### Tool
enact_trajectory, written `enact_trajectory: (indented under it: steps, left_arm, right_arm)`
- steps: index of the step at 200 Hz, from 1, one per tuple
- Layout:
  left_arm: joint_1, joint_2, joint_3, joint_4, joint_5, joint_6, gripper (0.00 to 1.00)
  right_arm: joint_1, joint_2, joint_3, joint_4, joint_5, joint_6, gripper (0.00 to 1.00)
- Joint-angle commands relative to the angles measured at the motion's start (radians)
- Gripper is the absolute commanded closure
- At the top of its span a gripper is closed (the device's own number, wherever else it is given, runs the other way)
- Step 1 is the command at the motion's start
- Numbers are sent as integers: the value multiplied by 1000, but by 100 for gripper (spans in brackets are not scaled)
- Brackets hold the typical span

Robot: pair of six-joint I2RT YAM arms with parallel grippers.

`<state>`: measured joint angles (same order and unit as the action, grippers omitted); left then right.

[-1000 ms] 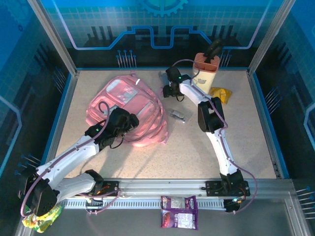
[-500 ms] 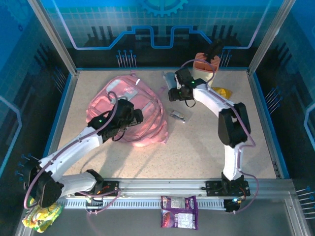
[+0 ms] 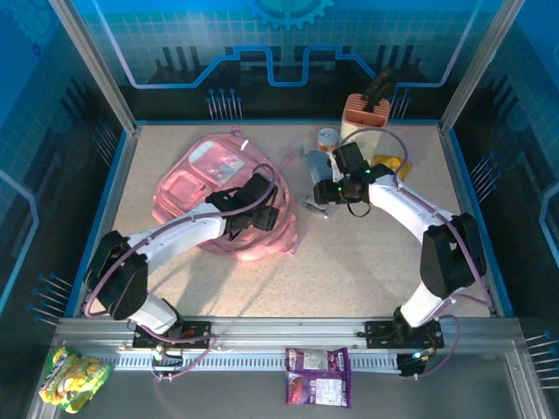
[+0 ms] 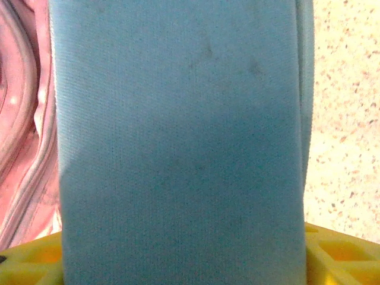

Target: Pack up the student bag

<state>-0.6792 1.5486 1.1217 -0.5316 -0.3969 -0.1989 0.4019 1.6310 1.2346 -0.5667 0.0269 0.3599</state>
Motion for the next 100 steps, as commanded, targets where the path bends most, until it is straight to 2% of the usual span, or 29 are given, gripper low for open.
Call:
enact_trajectory:
  steps: [1,34,65,100]
  left_arm:
    - [-4,35,34,37,-40,104,22]
    - [3,111,45,58,-101,125,26]
    - [37,145,50,67,-85,120,42]
    - [63,129,52,73,-61,138,67]
  right_arm:
    - [-17,-73,-32,-6,-35,11,32]
    - [-18,-114,-55,-21,-41,9,32]
    - [-16,-134,-64,-39,-64,7,32]
    - [-11,-160,-72,-84,-58,-8,31]
